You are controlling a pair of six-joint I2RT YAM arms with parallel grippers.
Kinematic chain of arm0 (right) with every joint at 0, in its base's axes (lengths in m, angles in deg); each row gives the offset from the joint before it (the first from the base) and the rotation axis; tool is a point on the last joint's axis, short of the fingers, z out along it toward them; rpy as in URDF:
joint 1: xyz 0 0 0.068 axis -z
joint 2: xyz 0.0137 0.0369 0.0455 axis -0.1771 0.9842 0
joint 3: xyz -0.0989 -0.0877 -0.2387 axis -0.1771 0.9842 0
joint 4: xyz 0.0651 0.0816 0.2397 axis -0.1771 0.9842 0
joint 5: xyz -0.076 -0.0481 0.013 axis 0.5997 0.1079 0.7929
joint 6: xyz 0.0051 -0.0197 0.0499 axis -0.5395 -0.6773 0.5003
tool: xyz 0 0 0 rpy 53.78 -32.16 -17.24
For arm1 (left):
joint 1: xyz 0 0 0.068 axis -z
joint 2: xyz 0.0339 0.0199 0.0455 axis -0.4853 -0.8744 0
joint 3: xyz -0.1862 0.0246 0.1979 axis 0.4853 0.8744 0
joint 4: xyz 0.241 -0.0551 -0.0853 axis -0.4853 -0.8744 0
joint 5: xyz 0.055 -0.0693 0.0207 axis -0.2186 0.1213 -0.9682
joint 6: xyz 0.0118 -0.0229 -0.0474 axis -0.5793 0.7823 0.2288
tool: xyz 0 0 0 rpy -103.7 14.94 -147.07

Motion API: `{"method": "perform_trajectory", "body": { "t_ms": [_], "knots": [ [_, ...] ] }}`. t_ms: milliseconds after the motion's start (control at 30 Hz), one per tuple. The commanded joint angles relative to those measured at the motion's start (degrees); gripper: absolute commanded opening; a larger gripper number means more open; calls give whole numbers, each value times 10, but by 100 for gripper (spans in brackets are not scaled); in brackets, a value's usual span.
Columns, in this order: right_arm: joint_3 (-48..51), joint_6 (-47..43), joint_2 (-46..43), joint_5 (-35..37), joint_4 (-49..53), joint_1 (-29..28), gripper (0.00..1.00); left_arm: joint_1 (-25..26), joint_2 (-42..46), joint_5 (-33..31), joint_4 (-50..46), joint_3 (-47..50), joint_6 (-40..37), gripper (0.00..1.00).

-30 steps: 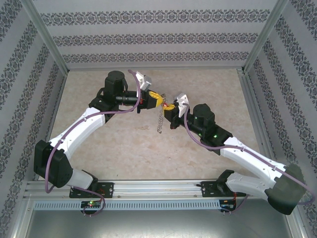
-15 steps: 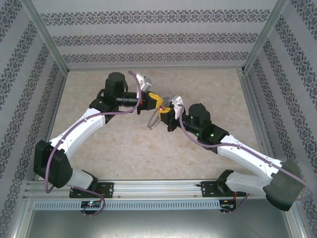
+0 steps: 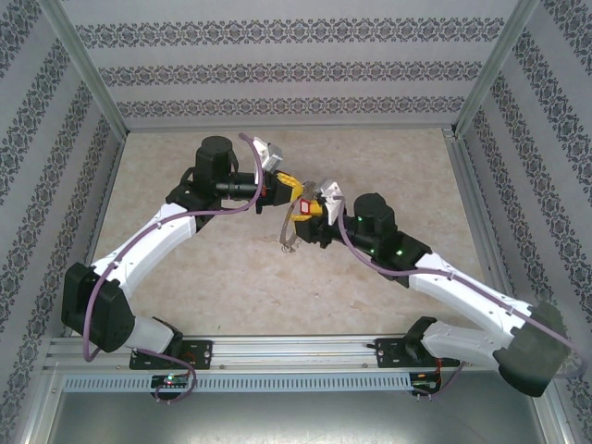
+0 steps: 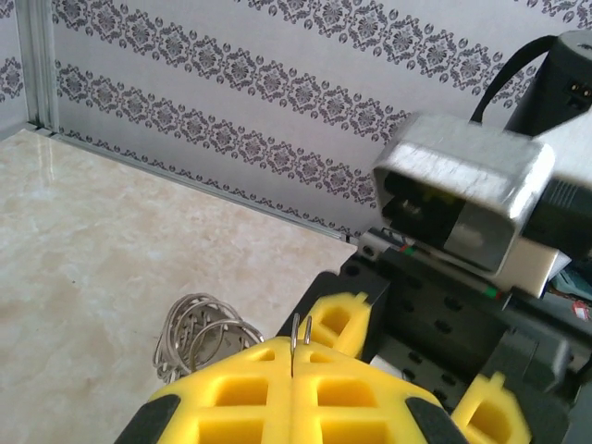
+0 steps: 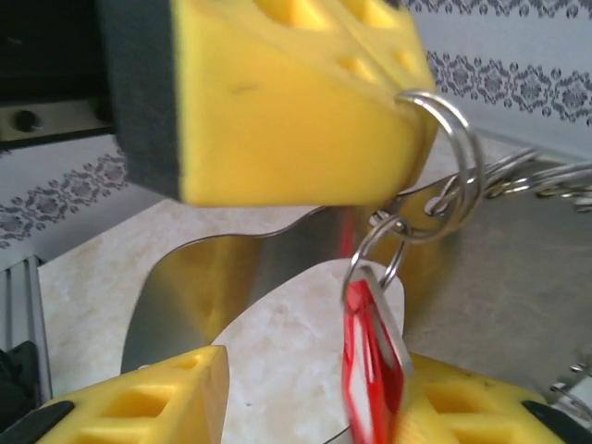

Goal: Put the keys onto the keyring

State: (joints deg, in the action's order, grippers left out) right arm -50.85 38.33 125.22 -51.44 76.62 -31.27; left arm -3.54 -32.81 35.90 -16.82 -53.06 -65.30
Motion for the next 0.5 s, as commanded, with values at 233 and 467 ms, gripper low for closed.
{"method": "perform_trajectory", "body": {
  "t_ms": [233, 467],
  "knots": [
    [37, 105, -97, -59, -61, 86, 47, 5, 12, 11, 42, -2, 5, 0],
    [9, 188, -60, -104, -121, 120, 43, 5, 6, 17, 73, 5, 23, 0]
  ]
}}
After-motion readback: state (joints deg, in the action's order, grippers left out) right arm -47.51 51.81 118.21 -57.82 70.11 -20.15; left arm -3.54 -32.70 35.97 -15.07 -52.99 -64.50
